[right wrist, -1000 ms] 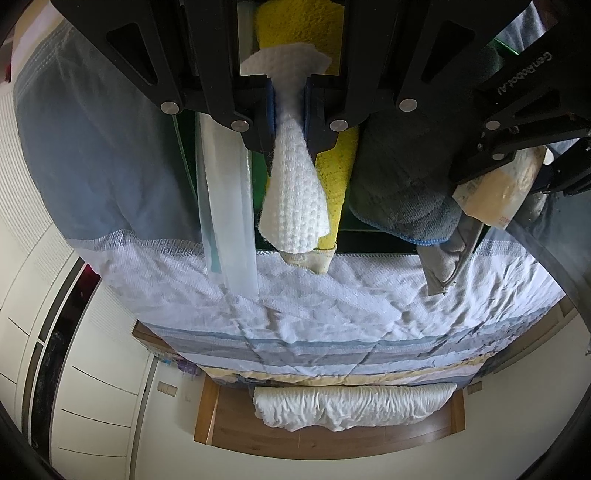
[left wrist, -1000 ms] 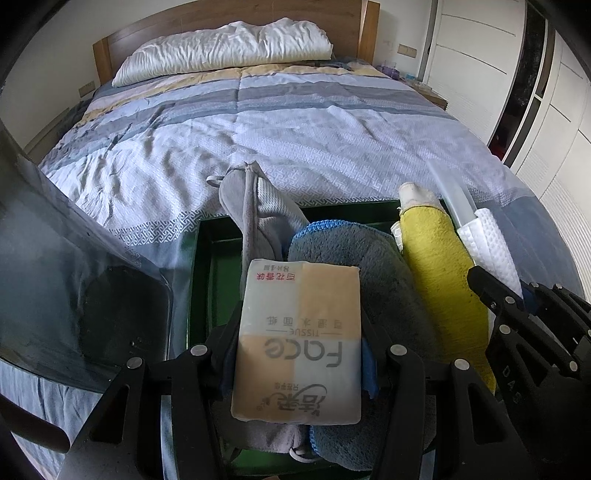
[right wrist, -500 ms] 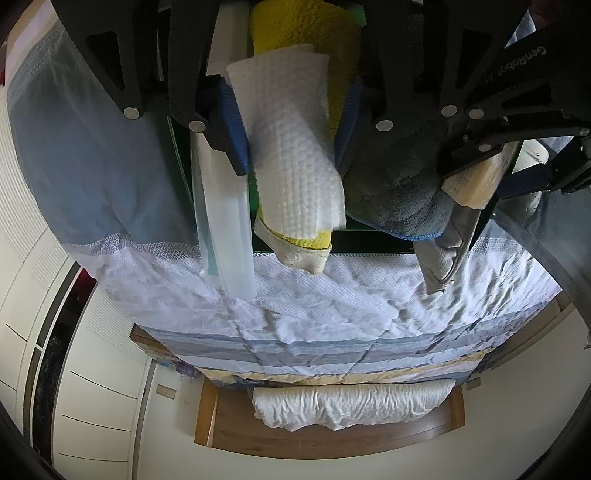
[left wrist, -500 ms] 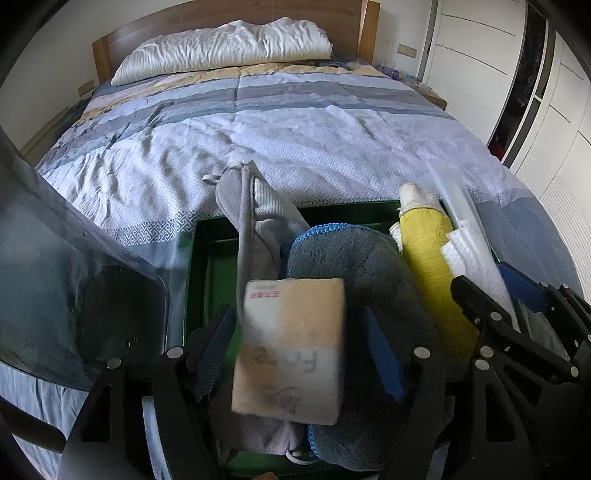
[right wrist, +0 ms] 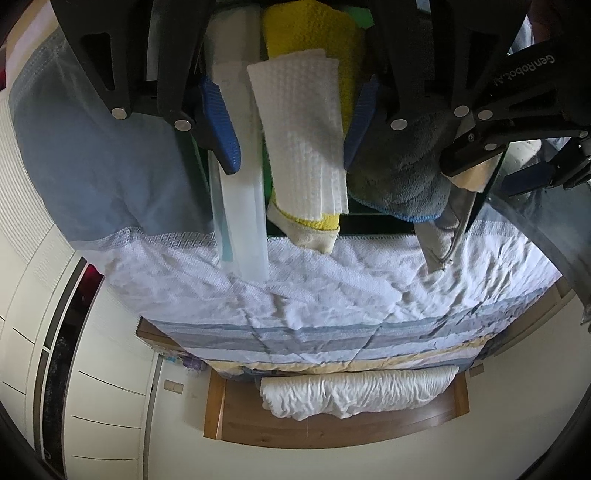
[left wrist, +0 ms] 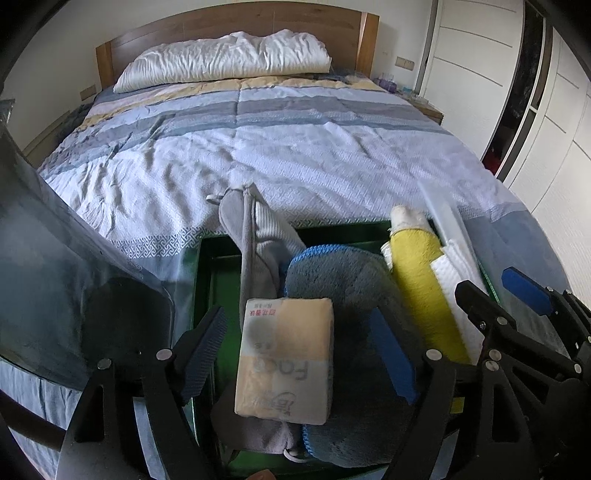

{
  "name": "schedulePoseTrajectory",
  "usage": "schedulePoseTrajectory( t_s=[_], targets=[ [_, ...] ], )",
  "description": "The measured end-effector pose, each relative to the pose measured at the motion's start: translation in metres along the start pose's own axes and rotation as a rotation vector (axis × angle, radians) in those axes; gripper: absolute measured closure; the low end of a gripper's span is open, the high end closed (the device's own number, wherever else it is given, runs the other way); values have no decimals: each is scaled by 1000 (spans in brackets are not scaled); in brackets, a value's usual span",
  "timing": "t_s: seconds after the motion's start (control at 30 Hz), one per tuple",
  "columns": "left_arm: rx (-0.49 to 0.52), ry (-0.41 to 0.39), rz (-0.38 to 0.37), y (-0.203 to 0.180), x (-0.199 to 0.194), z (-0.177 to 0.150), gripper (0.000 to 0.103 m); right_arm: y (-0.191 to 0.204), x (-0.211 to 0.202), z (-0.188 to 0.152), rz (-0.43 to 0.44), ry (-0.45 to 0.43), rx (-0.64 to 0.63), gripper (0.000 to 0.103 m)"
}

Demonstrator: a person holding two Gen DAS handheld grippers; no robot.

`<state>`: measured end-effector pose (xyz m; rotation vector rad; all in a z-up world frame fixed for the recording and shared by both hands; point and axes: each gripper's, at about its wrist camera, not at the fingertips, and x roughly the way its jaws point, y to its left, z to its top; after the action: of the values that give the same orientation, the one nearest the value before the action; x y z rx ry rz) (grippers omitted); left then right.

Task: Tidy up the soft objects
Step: 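Open both grippers to release the tissue pack and white towel in the tray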

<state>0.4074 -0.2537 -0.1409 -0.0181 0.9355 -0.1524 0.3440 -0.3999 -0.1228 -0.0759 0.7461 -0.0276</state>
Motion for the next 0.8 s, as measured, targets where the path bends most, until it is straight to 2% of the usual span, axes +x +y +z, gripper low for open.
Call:
schedulePoseTrajectory(
  t_s=[0.13, 0.4, 0.8],
  targets=[
    [5, -16, -6, 1, -6, 3, 28, -1, -10, 2, -5, -17, 8, 44],
    [-8, -29, -1, 4, -14, 8, 28, -7, -33, 3, -41, -54, 19, 16],
    [-50, -35, 35, 9, -19, 7, 27, -6, -37, 6, -40, -66, 30, 7]
  ],
)
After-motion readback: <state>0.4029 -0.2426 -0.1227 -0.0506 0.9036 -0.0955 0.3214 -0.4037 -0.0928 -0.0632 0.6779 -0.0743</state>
